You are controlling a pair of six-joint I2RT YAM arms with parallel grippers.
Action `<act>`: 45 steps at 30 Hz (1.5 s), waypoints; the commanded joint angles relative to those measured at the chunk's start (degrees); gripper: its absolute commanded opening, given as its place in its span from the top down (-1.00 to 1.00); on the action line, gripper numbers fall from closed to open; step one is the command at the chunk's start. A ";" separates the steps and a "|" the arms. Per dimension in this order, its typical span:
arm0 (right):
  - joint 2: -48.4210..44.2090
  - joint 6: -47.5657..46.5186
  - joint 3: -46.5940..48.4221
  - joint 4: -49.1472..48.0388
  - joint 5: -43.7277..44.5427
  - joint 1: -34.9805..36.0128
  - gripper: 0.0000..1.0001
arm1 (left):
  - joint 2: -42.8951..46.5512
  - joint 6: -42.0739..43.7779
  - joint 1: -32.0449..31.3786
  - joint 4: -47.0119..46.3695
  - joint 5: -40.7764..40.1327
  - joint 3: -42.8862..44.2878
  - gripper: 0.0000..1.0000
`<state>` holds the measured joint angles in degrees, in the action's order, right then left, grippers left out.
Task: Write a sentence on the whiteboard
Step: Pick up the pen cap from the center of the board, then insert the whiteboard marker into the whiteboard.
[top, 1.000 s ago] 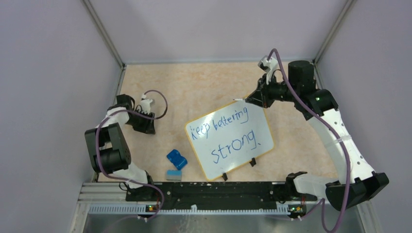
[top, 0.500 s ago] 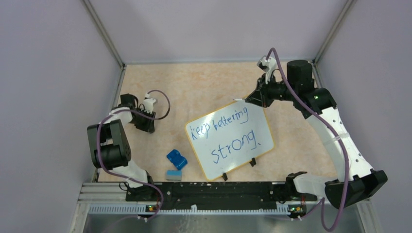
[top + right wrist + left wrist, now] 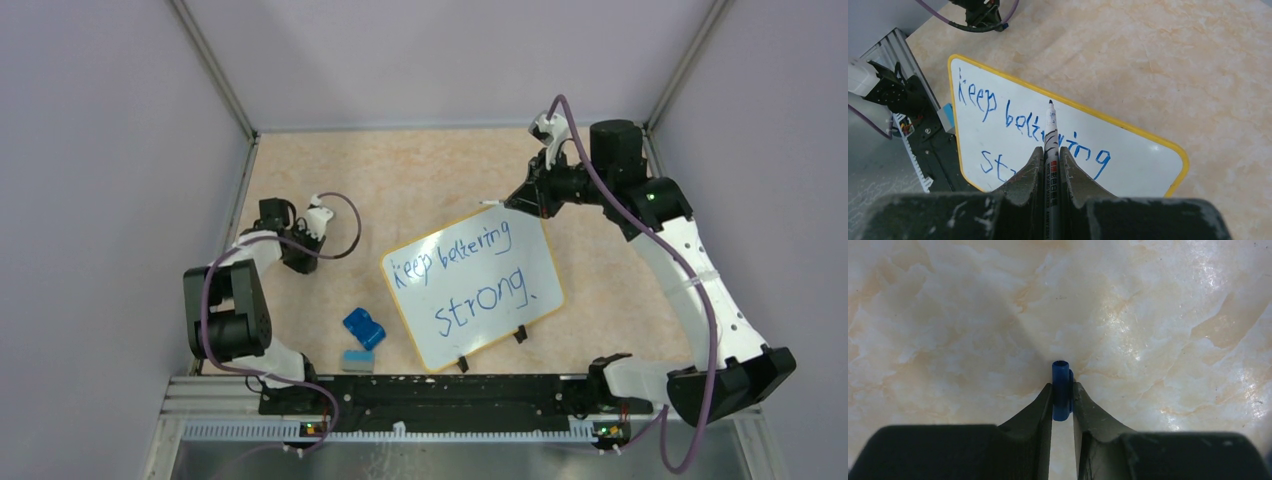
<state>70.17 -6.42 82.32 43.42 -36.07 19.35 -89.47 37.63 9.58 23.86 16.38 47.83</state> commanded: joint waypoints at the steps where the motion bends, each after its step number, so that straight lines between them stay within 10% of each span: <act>1: 0.03 -0.70 3.27 -0.21 -0.37 -0.49 1.00 | -3.58 0.73 -0.71 7.63 -0.46 -3.48 0.59; 7: 0.10 -0.96 3.80 0.15 -0.30 -0.48 1.00 | -2.48 -0.32 -0.54 12.44 6.33 1.69 0.99; 24: -0.52 2.45 3.43 -3.94 -2.40 -0.52 1.00 | 12.02 -4.42 -2.05 24.90 22.73 31.21 1.00; 36: -1.18 13.28 -0.28 -10.84 -18.79 -1.83 1.00 | 14.03 0.52 -21.81 34.79 34.36 50.15 1.00; 45: -1.56 17.32 -5.80 -12.30 -26.45 -1.81 1.00 | 14.32 3.55 -39.91 37.93 28.08 46.30 1.00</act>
<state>70.24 8.84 77.41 33.43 -57.84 18.11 -75.20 39.31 -25.19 59.16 47.37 95.98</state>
